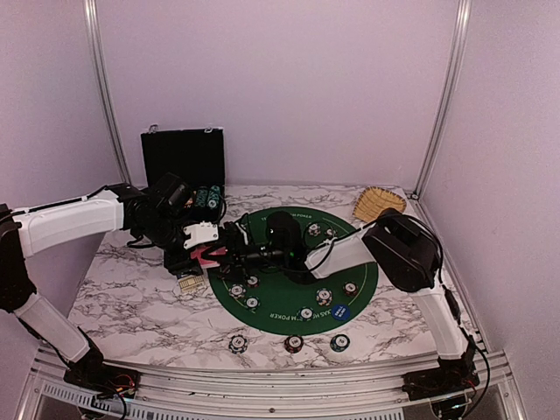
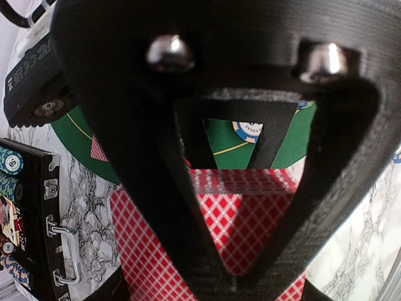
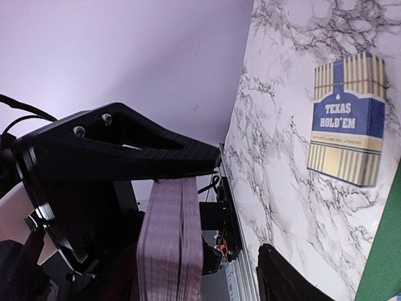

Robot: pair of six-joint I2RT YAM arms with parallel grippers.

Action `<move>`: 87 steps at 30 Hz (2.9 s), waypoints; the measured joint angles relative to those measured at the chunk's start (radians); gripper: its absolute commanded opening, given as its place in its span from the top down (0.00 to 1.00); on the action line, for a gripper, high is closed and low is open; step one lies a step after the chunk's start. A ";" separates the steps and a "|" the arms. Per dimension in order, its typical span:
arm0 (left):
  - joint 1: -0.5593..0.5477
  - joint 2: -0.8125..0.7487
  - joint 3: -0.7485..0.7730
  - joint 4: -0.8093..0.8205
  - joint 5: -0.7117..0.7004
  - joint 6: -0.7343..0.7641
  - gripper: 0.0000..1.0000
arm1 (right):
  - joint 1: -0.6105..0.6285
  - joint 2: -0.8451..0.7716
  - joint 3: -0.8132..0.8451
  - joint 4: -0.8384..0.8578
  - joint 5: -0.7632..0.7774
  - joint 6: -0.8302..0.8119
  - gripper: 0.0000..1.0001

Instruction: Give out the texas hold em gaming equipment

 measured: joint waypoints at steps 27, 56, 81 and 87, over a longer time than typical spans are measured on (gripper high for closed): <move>-0.022 0.015 0.000 0.004 0.008 -0.019 0.23 | 0.011 0.054 0.024 0.154 -0.003 0.157 0.93; 0.003 -0.015 -0.027 0.008 0.113 0.024 0.22 | 0.012 0.054 -0.013 0.184 -0.006 0.169 0.95; 0.004 0.015 -0.028 0.011 0.132 0.029 0.42 | 0.017 0.053 -0.012 0.185 -0.006 0.172 0.97; 0.004 0.015 -0.028 0.011 0.130 0.024 0.47 | 0.017 0.054 -0.011 0.175 -0.006 0.164 0.86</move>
